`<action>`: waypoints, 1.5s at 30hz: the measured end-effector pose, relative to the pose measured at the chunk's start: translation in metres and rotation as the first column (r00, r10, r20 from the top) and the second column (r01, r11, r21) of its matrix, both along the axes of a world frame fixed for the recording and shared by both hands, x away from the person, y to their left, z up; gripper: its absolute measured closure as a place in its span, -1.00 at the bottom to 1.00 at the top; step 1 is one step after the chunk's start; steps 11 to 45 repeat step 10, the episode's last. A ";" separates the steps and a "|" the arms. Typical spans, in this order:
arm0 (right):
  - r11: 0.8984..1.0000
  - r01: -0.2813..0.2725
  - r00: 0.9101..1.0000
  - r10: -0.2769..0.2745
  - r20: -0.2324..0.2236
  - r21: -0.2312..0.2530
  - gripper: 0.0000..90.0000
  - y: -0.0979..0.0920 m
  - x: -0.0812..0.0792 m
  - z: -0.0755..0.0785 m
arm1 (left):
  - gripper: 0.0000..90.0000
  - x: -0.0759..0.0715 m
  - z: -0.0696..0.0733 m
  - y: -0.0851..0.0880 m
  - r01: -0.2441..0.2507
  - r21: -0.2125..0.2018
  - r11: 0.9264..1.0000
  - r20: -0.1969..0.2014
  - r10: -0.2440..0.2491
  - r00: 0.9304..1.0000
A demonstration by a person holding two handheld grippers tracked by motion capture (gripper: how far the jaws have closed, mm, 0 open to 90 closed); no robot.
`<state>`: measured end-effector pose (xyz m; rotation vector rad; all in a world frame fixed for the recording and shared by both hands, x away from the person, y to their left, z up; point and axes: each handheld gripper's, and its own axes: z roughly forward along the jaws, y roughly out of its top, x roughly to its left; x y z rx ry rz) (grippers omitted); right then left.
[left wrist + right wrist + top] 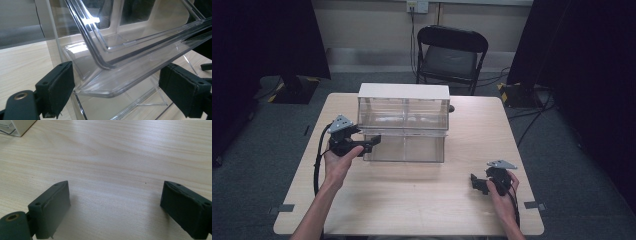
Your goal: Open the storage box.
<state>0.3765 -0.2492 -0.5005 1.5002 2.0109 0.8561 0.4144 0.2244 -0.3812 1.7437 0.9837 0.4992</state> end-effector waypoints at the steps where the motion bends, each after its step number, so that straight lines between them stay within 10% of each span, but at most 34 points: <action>1: 1.000 0.000 1.000 0.000 0.000 0.000 -0.82 0.000 0.000 0.000 | -0.71 0.000 0.000 0.000 0.000 0.000 1.000 0.000 0.000 1.000; 45: 1.000 0.001 1.000 -0.001 -0.001 0.000 -0.82 0.000 0.000 0.000 | -0.71 0.001 0.000 0.000 0.003 0.001 1.000 0.001 -0.003 1.000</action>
